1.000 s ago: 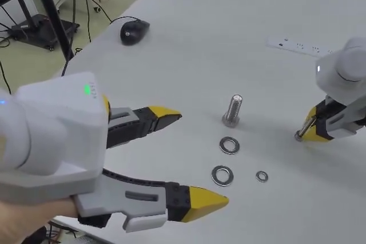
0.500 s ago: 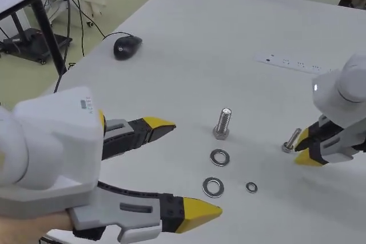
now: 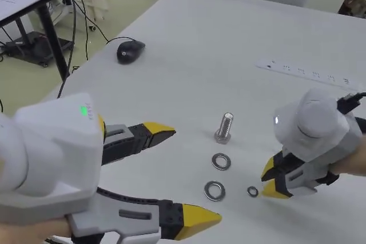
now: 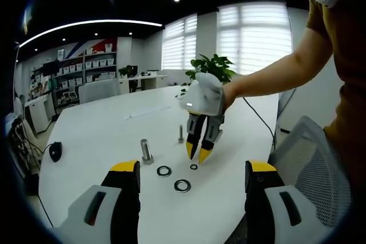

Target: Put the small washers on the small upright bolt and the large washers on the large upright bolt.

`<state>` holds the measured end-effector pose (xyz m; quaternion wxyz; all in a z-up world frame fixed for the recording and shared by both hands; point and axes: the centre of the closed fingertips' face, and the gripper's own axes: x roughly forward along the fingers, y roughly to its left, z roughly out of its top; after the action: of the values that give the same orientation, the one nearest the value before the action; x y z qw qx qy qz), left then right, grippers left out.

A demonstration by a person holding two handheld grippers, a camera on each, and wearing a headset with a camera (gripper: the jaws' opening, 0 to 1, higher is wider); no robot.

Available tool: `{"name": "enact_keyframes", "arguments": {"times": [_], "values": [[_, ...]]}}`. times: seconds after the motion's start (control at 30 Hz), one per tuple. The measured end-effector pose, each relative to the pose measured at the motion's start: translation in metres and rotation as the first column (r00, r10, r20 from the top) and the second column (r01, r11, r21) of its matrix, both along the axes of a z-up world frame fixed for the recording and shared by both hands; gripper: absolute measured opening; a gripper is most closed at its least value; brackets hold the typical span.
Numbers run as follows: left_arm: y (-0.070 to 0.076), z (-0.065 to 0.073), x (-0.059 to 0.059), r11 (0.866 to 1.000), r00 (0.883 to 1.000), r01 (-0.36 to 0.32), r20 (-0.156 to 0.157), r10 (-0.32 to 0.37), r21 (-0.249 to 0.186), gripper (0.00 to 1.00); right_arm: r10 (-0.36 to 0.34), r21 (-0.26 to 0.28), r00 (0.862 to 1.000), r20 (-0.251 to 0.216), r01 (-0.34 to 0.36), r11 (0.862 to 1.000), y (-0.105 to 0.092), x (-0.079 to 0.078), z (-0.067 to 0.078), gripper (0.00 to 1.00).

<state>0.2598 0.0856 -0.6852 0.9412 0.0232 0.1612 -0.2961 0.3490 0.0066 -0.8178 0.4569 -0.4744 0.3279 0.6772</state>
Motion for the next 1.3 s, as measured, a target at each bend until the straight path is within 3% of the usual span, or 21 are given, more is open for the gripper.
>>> {"name": "enact_keyframes", "arguments": {"times": [0.3, 0.73, 1.3], "values": [[0.0021, 0.0019, 0.0023, 1.000, 1.000, -0.011, 0.009, 0.011, -0.009, 0.74, 0.026, -0.021, 1.000, -0.001, -0.026, 0.999, 0.0031, -0.0033, -0.0100, 0.18], [0.0017, -0.0006, 0.0030, 1.000, 1.000, -0.024, 0.007, 0.024, -0.018, 0.74, 0.104, -0.025, 0.993, 0.062, -0.103, 0.994, 0.0029, -0.0045, -0.0103, 0.15], [-0.0015, 0.0011, 0.0016, 1.000, 1.000, -0.022, 0.006, 0.022, -0.008, 0.74, 0.032, 0.000, 0.999, 0.030, -0.032, 0.999, 0.0007, 0.0001, -0.0087, 0.12]]}}
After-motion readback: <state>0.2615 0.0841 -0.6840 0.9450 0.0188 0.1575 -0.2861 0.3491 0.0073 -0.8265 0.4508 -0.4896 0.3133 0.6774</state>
